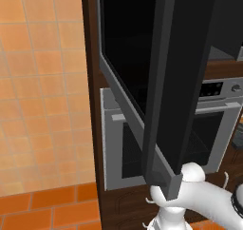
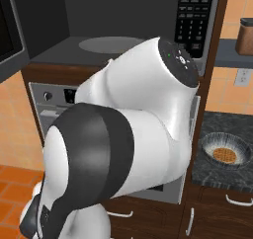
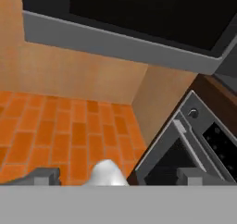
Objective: Open the microwave, place the bowl with waffle inside the microwave, then close the microwave door and turn it on.
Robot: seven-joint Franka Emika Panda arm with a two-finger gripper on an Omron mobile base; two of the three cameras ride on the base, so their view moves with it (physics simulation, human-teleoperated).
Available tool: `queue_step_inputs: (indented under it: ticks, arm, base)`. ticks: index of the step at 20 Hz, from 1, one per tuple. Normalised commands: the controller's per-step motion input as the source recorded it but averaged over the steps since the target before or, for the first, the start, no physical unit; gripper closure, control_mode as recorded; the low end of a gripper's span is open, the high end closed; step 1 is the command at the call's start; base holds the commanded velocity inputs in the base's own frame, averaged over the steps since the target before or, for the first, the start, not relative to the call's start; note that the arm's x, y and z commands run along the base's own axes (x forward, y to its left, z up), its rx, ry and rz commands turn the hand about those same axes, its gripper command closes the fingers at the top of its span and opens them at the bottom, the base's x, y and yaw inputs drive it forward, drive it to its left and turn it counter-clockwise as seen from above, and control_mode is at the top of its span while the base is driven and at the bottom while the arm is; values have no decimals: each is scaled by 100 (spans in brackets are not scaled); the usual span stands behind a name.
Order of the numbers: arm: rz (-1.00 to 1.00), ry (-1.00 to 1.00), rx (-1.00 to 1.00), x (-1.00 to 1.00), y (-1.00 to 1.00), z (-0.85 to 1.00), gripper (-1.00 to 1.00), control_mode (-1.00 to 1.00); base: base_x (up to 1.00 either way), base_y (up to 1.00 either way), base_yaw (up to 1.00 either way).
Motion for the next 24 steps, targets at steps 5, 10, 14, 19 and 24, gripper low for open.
queue_step_inputs:
  ticks: [5, 10, 14, 19, 24]
  arm:
    - [-12, -11, -32, 66, -82, -50, -100, -100]
    - [-11, -14, -40, 52, -60, -90, -100, -100]
    - [-6, -20, -31, 61, -54, -100, -100, -100]
    - [0, -20, -8, 64, -98, -81, -100, -100]
    - [0, -4, -10, 37, -90, -53, -100, -100]
  base:
    - [0, 0, 0]
    - [0, 0, 0]
    - [0, 0, 0]
    - [0, 0, 0]
    - [0, 0, 0]
